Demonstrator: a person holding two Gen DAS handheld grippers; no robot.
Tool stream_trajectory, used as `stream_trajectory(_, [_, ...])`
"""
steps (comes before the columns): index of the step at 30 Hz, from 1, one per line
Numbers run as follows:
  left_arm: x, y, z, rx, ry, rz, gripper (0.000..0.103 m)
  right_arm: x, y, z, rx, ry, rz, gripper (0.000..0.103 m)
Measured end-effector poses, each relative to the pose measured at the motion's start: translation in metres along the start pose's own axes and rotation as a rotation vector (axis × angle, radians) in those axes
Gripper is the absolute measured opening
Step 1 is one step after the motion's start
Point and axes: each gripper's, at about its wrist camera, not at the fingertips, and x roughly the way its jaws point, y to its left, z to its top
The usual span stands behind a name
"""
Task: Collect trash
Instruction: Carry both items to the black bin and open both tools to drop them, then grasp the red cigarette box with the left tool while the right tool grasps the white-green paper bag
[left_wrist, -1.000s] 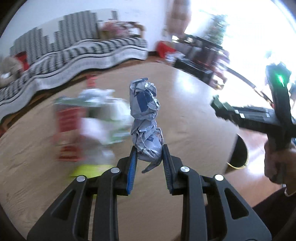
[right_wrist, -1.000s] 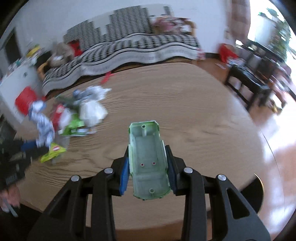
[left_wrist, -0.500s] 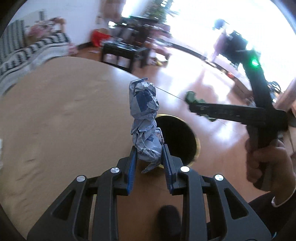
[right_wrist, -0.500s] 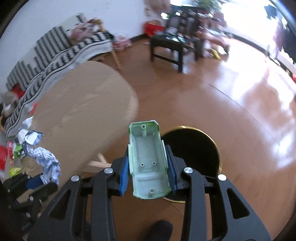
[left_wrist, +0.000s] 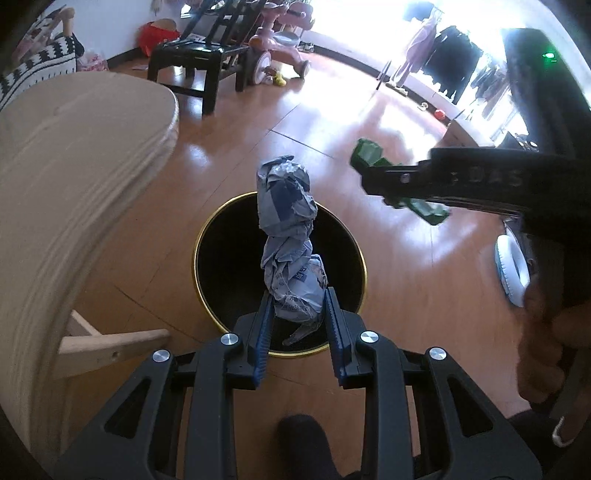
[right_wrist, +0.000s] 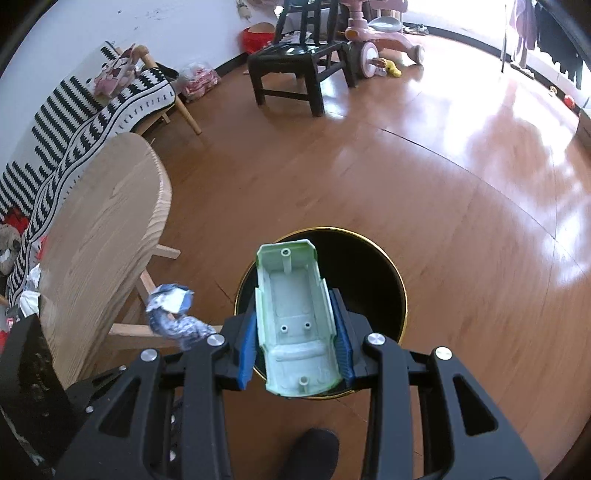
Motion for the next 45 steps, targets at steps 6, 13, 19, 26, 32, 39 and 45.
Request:
stream_trajectory(6, [0.025, 0.001, 0.01, -0.015, 0.013, 0.004, 0.027, 0.01, -0.004, 0.002, 0.008, 0.016, -0.007, 0.036])
stream_trajectory(13, [0.035, -0.001, 0.014, -0.014, 0.024, 0.002, 0.044, 0.014, -0.009, 0.005, 0.021, 0.019, -0.007, 0.062])
stream_trajectory(19, [0.024, -0.008, 0.013, 0.006, -0.013, 0.001, 0.063, 0.003, -0.007, 0.007, 0.027, -0.015, -0.015, 0.067])
stream_trajectory(26, [-0.033, -0.005, 0.006, 0.011, -0.086, -0.015, 0.076, -0.026, 0.024, 0.011, -0.024, -0.085, -0.012, 0.082])
stream_trajectory(32, [-0.123, 0.023, -0.011, -0.01, -0.206, 0.079, 0.092, -0.055, 0.089, 0.004, -0.134, -0.158, 0.031, 0.092])
stream_trajectory(39, [-0.221, 0.1, -0.052, -0.134, -0.279, 0.273, 0.093, -0.064, 0.201, -0.011, -0.288, -0.158, 0.151, 0.093])
stream_trajectory(45, [-0.298, 0.162, -0.11, -0.215, -0.328, 0.443, 0.093, -0.056, 0.315, -0.034, -0.411, -0.094, 0.295, 0.093])
